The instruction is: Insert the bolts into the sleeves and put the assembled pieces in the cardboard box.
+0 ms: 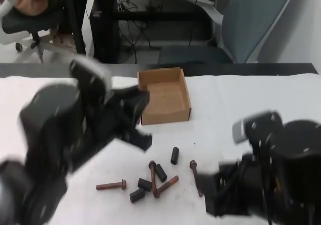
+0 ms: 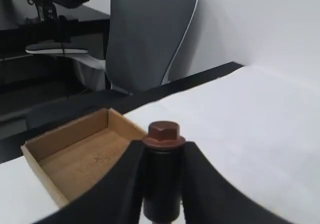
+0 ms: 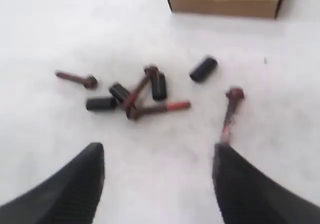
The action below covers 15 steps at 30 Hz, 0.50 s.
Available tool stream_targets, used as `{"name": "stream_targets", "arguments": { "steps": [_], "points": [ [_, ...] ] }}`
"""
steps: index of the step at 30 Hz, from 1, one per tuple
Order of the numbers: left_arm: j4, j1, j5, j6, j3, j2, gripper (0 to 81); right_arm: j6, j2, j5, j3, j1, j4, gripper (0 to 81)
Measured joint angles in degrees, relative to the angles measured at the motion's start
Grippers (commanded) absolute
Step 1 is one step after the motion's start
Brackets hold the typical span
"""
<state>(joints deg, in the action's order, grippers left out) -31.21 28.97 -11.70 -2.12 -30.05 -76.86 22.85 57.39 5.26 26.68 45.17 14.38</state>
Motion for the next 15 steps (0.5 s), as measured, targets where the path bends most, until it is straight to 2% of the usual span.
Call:
{"name": "stream_targets", "arguments": {
  "steps": [2,9,15],
  "points": [
    [2.9,-1.2,-0.8,-1.6,-5.4,-4.0,1.8,0.6,1.7,0.7,0.0,0.0,2.5,39.8],
    [7.3,-4.6,-4.7,0.9,-25.0,-22.6,1.8,0.8,12.6,-1.4,3.4,0.0,4.5,39.5],
    [17.4,-5.0,-5.1,1.7,-43.3,-38.2,1.8,0.8,24.8,-0.5,14.4,-0.8,4.5,39.5]
  ]
}}
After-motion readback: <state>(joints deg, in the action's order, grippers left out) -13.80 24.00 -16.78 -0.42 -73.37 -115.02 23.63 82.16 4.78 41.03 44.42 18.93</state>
